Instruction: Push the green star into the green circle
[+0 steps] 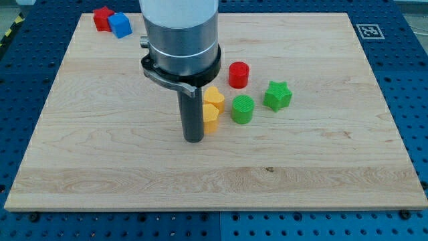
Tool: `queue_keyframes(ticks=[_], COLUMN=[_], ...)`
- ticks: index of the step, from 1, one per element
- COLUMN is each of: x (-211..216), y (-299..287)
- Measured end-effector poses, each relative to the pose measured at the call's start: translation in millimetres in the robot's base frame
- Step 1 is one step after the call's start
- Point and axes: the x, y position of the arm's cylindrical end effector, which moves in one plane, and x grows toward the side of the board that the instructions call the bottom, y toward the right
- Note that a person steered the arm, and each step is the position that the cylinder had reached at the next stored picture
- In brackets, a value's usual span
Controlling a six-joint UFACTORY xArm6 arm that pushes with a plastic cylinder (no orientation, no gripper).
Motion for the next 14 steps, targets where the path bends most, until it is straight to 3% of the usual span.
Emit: queue_keyframes(ticks=[3, 5, 7, 11, 12, 14], x=[13, 19, 9, -78, -79, -81], y=[34, 127, 185, 185, 148, 130])
